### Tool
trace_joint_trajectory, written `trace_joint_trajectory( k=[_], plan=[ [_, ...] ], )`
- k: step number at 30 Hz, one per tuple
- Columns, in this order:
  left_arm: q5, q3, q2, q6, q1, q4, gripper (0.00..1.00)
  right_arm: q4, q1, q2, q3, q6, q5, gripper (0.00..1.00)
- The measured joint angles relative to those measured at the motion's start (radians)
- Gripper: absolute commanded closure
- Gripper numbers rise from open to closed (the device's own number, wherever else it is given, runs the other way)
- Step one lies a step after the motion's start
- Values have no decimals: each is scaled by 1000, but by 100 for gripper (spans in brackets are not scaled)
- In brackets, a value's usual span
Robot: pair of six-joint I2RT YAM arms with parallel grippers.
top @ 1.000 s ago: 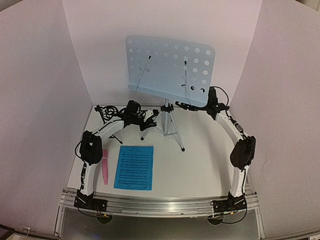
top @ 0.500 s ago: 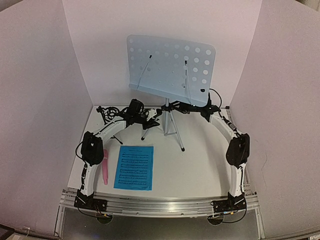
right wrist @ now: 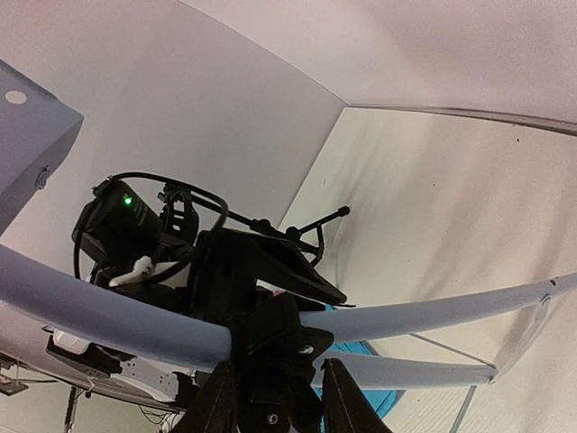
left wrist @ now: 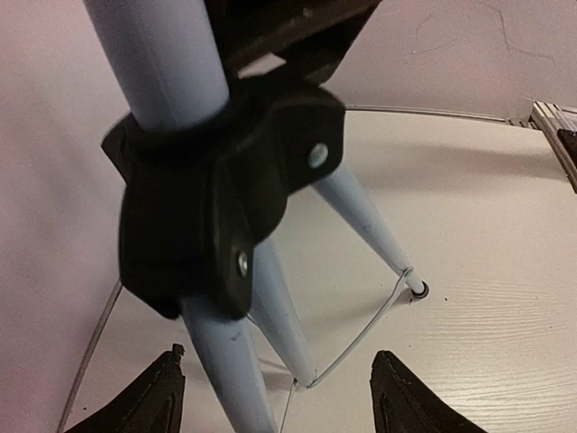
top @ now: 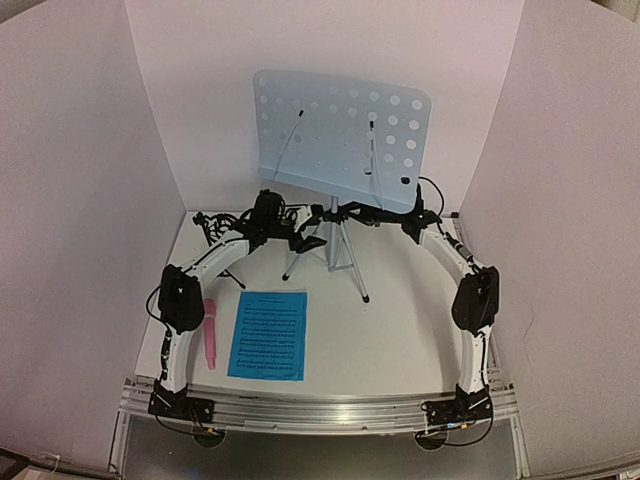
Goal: Set up the instrument practice props
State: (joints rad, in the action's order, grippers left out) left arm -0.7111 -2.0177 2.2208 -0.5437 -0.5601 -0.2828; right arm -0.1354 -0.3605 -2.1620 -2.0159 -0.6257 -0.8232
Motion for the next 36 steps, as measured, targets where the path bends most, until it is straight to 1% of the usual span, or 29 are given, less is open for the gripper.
trace_joint_trajectory(
  k=[2,5,9,12,17,22,27,36],
  plan=[
    [-6,-14,-2,32,-2,24,30,6,1,-7,-1,-2,-15,78],
    [-10,-24,-2,61,-6,48,33,8,5,-14,-6,0,-26,82],
    [-11,-30,-2,92,-9,53,45,6,9,-17,-6,21,-38,93],
    [-12,-51,-1,102,-10,48,56,11,13,-22,-6,47,-67,99],
    [-10,-64,0,90,-10,47,76,15,19,-47,-32,51,-129,100],
    [6,-69,11,75,-8,46,88,30,21,-56,-32,-9,-138,100],
    [12,-82,19,95,-7,28,99,82,22,-38,17,-140,-122,100],
    [11,-97,27,114,-5,17,100,115,17,-10,72,-567,-77,100]
  ],
)
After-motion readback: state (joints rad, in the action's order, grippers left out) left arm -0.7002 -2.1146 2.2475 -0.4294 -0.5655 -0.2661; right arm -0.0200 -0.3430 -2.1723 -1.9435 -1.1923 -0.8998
